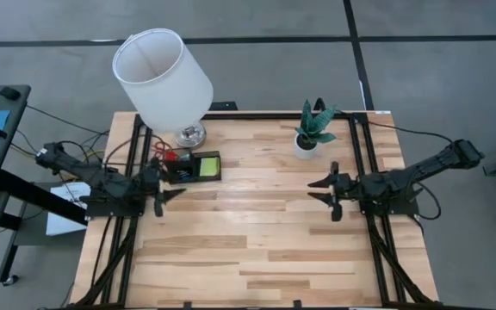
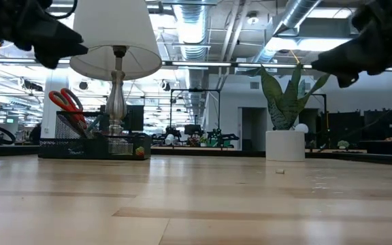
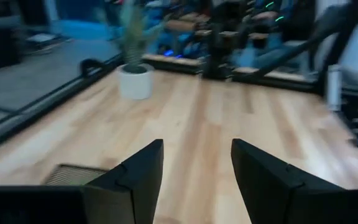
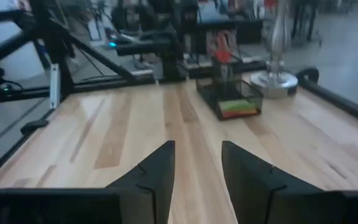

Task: Pick and place office supplies into organizer
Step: Return to Home Position

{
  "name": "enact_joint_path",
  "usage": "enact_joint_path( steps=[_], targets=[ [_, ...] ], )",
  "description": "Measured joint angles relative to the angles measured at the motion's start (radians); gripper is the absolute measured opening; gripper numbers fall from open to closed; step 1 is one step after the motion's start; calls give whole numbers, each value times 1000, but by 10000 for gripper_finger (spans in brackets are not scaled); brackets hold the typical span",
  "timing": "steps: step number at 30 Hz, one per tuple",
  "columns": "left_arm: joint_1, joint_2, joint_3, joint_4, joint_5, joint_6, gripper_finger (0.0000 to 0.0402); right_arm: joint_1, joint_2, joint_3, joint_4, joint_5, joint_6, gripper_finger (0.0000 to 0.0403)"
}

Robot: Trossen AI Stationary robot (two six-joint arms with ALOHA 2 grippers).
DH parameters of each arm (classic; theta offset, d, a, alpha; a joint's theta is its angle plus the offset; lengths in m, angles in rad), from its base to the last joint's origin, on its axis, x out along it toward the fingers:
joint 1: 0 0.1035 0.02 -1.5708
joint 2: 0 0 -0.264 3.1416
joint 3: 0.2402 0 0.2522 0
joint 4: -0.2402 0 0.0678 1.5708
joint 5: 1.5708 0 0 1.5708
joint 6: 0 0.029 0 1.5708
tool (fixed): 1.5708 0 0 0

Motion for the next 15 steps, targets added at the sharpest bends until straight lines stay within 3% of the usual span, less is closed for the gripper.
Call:
enact_joint_path(
  steps=[4,8,15],
  targets=[
    [0,-1,-114,194,30,56,182,12,-130,-79,28,0,-43,124],
    [0,-2,-192,284,29,106,182,9,-225,-95,-71,2,-21,124],
    [0,-1,-253,306,46,98,182,9,-268,-95,-148,3,32,124]
  ],
)
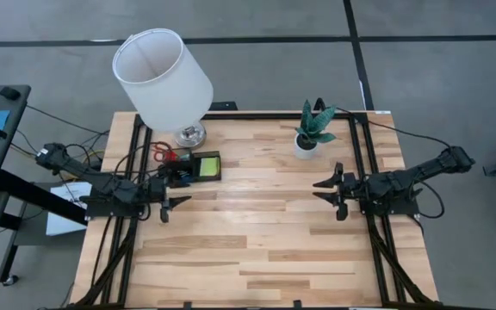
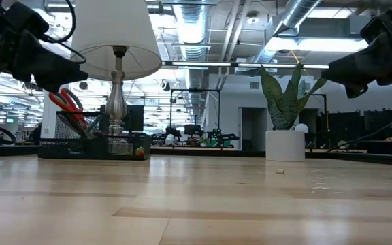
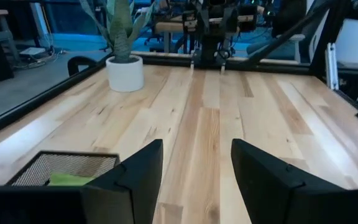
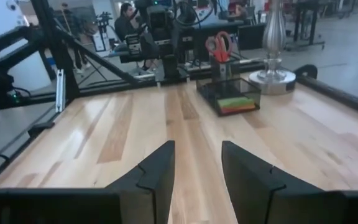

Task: Pick and place office supplies into organizer
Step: Return to Home Position

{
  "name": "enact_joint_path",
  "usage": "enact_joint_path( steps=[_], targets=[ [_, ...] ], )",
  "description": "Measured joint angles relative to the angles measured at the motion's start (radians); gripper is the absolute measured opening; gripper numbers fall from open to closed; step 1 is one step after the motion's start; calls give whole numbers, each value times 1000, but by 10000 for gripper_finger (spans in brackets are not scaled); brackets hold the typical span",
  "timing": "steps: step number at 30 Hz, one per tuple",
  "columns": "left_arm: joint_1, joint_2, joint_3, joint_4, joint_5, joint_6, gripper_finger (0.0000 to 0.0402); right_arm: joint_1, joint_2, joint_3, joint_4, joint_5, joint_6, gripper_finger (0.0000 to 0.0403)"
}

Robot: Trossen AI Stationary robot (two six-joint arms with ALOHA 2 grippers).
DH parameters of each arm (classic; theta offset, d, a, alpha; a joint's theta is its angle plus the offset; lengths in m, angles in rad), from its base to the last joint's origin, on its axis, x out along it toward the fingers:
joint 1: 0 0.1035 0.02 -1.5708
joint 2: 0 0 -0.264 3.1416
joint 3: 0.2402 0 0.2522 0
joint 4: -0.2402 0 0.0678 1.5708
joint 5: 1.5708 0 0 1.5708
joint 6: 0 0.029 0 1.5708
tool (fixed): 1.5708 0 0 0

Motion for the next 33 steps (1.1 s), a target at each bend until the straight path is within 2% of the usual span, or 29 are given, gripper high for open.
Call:
enact_joint_path(
  steps=[9,33],
  targets=[
    [0,0,0,0,10,78,182,0,3,0,3,-3,19,124],
    [0,1,-1,-37,17,77,182,0,4,-1,-12,-3,21,124]
  ],
)
